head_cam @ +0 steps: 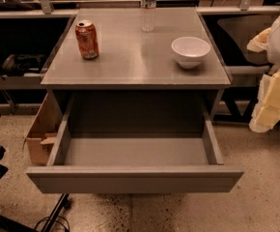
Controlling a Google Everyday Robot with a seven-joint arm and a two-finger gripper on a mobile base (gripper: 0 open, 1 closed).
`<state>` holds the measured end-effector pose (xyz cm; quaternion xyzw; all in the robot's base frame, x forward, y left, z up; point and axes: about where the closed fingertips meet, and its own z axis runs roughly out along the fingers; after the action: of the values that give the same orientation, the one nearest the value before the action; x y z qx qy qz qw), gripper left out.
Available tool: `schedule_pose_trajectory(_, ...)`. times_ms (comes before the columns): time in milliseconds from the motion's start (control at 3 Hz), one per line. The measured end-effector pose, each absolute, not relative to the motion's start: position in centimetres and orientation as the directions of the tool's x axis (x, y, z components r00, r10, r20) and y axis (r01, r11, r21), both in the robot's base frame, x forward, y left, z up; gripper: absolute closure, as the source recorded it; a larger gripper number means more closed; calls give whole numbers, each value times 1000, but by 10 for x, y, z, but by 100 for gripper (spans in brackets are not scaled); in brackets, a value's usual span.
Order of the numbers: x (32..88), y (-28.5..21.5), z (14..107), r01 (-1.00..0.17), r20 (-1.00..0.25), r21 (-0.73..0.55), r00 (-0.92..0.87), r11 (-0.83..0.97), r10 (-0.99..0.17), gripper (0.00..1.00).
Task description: Place coke can into top drawer
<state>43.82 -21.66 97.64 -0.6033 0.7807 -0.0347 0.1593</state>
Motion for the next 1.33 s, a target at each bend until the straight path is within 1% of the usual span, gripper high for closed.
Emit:
schedule_pose_trajectory(333, 438, -217, 976, -931, -207, -246, -221, 270, -953, 0)
schedule_pose_trajectory(667, 463, -196, 972, -926, -314, -260, -187, 274, -931, 0)
schedule_pose_trajectory(1000, 526, -158, 975, -911, -529, -295, -95, 288, -843, 0)
schedule_pose_trajectory(1333, 594, -98, 997, -896, -737, -318, 28, 309, -676, 0)
